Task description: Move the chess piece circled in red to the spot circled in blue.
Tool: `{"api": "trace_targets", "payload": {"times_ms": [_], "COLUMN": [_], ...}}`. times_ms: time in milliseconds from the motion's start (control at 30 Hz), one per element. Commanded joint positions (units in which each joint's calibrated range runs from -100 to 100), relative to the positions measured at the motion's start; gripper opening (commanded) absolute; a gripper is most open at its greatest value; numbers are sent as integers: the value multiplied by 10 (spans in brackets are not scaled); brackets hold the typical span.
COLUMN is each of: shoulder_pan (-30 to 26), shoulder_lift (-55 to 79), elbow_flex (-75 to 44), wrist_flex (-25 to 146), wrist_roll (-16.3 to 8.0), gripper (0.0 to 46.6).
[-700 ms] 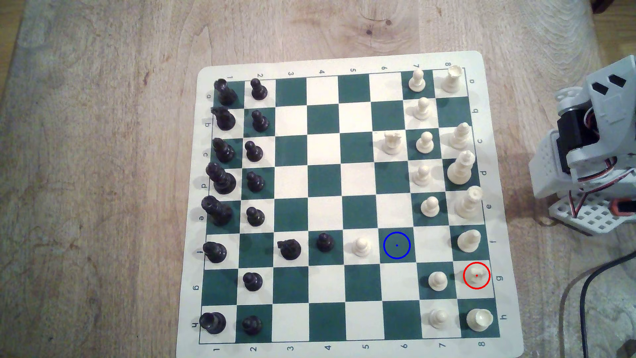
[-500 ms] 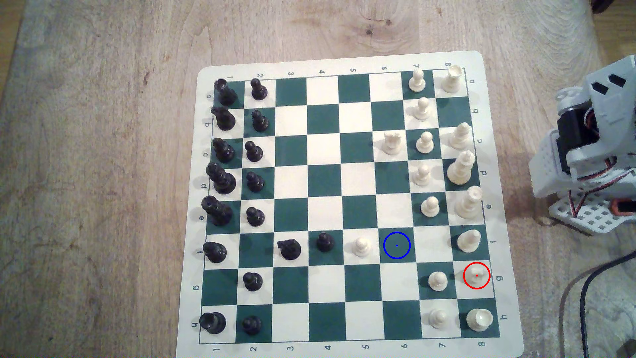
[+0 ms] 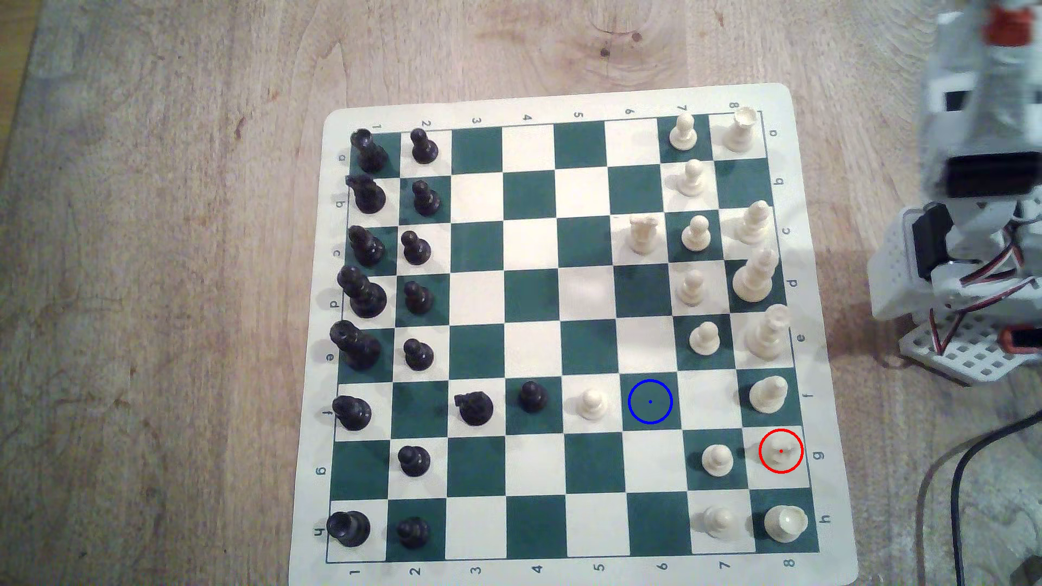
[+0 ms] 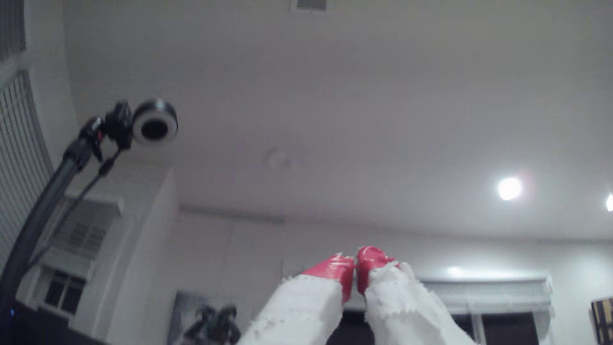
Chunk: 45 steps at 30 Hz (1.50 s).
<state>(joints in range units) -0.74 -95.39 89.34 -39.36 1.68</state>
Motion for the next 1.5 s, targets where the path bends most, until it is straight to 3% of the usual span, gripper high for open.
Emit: {"api": "trace_targets", "payload": {"times_ms": [0, 33, 67, 133, 267, 367, 567, 767, 867, 1000, 1100, 1467], "shoulder_pan": [11, 11, 7, 1, 5, 17, -25, -11, -41, -50, -86, -176], "shoulder_lift": [-2, -2, -2, -3, -3, -3, 69, 185, 243, 273, 284, 390], "elbow_flex": [-79, -94, -147, -203, -271, -322, -399, -509, -567, -559, -553, -535], "wrist_flex": [55, 111, 313, 494, 666, 815, 973, 1108, 1199, 1257, 1281, 1281], "wrist_roll": [-6, -8, -8, -9, -9, -29, -42, -101, -105, -110, -121, -167], "gripper": [2, 2, 2, 2, 2, 11, 2, 2, 2, 3, 68, 113]}}
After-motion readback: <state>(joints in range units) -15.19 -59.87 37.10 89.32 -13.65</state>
